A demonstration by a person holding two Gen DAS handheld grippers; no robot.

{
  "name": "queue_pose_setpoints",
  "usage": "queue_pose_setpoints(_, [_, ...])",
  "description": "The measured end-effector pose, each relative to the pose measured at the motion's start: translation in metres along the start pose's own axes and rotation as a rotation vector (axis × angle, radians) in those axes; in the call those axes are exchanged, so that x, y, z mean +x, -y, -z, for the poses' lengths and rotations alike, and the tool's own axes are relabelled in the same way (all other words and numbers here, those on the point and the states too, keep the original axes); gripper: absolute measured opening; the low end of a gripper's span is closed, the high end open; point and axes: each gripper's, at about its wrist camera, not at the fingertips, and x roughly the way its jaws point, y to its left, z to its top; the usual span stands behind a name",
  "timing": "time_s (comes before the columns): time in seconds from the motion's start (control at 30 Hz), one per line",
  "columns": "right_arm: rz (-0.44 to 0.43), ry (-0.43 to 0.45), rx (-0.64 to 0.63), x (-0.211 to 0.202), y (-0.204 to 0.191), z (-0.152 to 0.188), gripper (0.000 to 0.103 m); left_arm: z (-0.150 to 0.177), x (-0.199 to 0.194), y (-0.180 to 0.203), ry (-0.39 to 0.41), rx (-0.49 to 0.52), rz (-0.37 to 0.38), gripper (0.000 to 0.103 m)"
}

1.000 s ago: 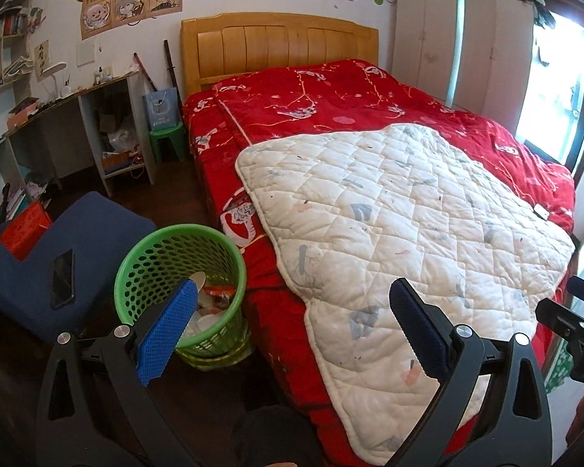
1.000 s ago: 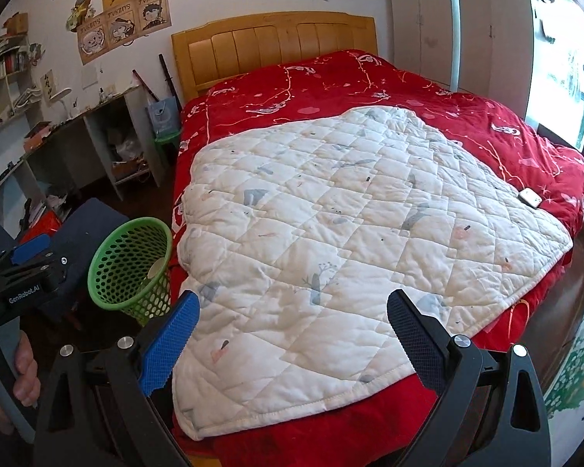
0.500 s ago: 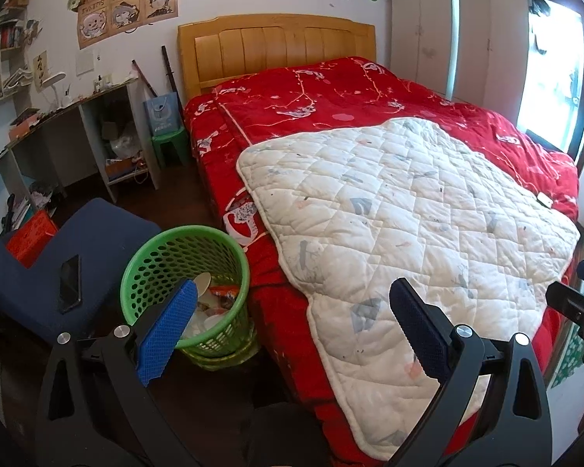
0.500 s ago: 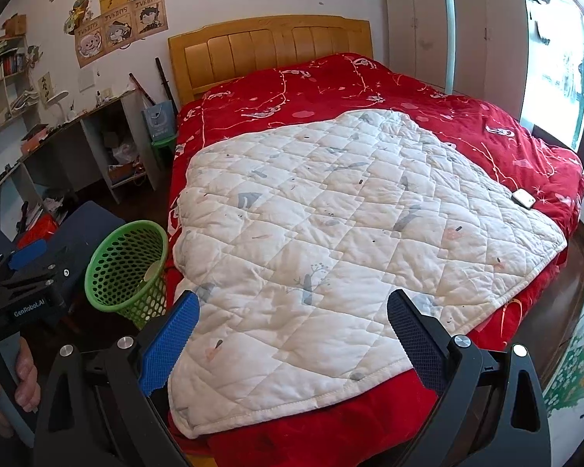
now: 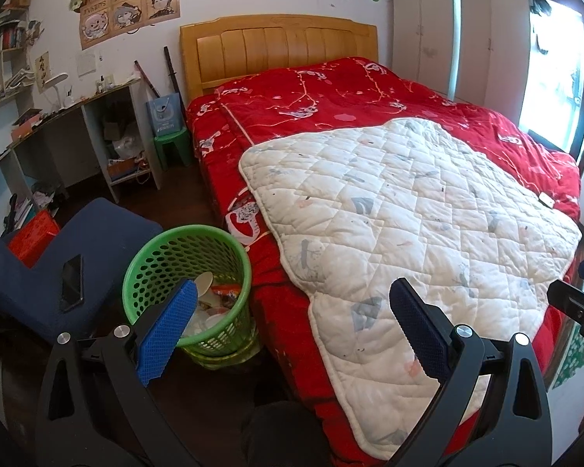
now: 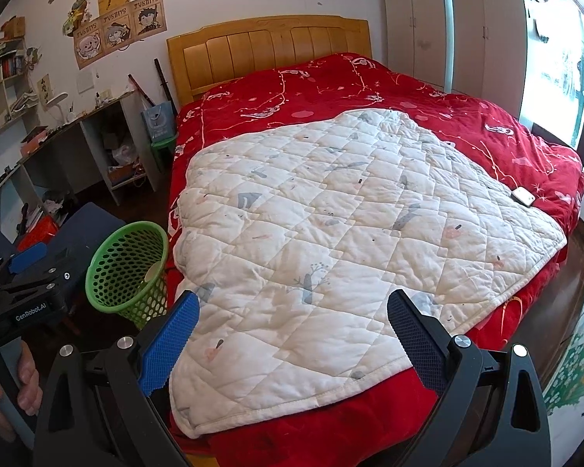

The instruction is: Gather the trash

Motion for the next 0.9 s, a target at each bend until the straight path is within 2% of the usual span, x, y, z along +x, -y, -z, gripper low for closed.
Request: queue_pose_setpoints(0.9, [-0.003,-0.006,0.008,0.0033,-0.0045,0.0041,0.094,-0.0011,0.0018,-0.0019,0.002,-0.026,-0.024,0.098])
